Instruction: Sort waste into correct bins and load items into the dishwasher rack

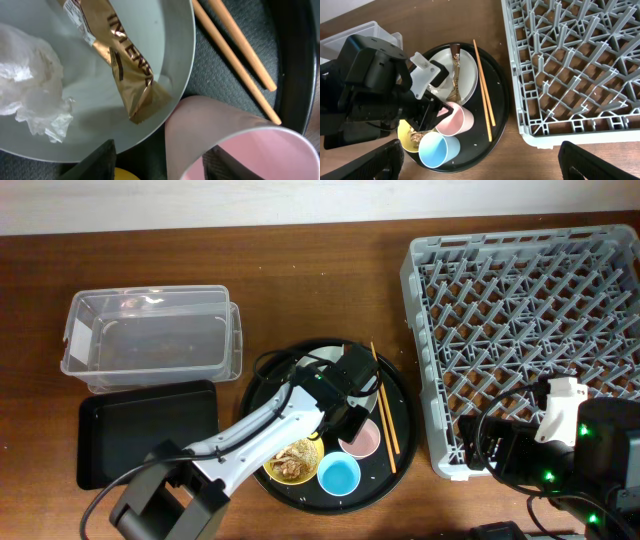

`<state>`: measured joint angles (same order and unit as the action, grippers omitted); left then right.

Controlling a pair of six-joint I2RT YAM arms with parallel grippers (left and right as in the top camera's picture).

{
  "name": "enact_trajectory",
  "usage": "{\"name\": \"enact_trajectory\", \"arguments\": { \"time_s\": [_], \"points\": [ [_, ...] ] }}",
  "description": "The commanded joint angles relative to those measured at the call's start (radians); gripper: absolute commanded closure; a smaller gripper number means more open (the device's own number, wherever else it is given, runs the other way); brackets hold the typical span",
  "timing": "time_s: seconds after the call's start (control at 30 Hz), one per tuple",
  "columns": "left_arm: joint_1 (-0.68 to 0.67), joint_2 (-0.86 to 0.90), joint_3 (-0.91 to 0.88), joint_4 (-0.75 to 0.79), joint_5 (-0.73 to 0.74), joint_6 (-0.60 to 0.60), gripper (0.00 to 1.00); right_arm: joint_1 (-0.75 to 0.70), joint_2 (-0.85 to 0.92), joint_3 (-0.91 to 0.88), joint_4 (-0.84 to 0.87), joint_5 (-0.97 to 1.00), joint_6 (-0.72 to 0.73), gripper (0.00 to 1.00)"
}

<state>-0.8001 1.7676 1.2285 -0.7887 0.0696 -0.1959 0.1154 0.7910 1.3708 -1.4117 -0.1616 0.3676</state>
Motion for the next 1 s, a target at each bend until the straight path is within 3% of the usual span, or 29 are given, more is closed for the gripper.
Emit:
{"name": "enact_trajectory", "arguments": {
  "time_s": [0.0,0.07,0.1,0.2,0.3,0.37,0.47,0.53,0.6,0.7,0.9,0.97],
  "points": [
    [-0.004,0.001,0.003,0.012,-0.011,-0.002,0.65,-0.005,0.0,0.01,-0.002,0.013,0.008,0.02],
    [-0.004,0.001,0.003,0.004,-0.014,-0.002,0.94,-0.005,0.0,0.01,-0.002,0.013,0.008,0.02],
    [0.0,0.001,0.006,-0.002,-0.013,-0.002,0.99,-0.005,0.0,0.01,-0.002,0.013,0.008,0.02],
    [0.054,-0.038,0.091,-0.122,0.034,-0.028,1.0,-0.005,0.0,0.01,-0.003,0.013,0.008,0.02],
    [0.188,-0.13,0.177,-0.212,0.229,-0.023,1.0,-0.005,0.0,0.01,-0.003,0.012,0.008,0.02],
    [0.293,-0.188,0.178,-0.195,0.44,-0.011,0.99,-0.005,0.001,0.01,0.003,0.005,0.007,0.02],
    [0.463,-0.219,0.178,-0.154,1.053,0.082,0.99,-0.005,0.004,0.009,0.116,-0.272,-0.145,0.02],
    [0.492,-0.219,0.178,-0.106,1.304,0.085,0.99,-0.005,0.02,0.009,0.245,-0.511,-0.177,0.02],
    [0.475,-0.219,0.178,-0.062,1.458,0.085,0.99,-0.005,0.05,0.009,0.31,-0.572,-0.178,0.02],
    [0.454,-0.219,0.178,-0.053,1.504,0.084,1.0,-0.005,0.079,0.009,0.363,-0.727,-0.265,0.02],
    [0.407,-0.219,0.178,-0.019,1.504,0.085,1.0,-0.005,0.185,0.009,0.378,-0.906,-0.271,0.02],
    [0.408,-0.219,0.178,0.023,1.504,0.084,1.0,-0.002,0.214,0.009,0.35,-0.944,-0.272,0.09]
  ]
}}
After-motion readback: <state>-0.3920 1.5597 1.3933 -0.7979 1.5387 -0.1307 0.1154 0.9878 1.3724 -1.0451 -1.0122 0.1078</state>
